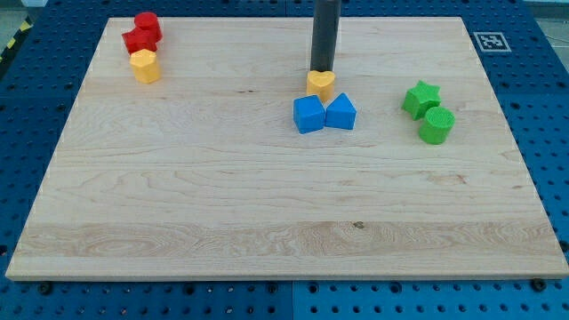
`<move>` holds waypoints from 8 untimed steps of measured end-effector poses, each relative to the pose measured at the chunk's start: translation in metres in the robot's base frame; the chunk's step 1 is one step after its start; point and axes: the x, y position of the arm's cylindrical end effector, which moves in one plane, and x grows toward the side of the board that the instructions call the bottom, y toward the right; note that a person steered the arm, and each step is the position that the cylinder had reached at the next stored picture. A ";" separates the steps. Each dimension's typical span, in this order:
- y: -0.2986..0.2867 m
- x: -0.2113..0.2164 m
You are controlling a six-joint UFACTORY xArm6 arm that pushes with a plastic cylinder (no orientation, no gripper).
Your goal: Move arm away from the yellow heart
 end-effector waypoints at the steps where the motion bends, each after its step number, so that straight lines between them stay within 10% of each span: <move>1: 0.005 0.005; 8: -0.010 0.012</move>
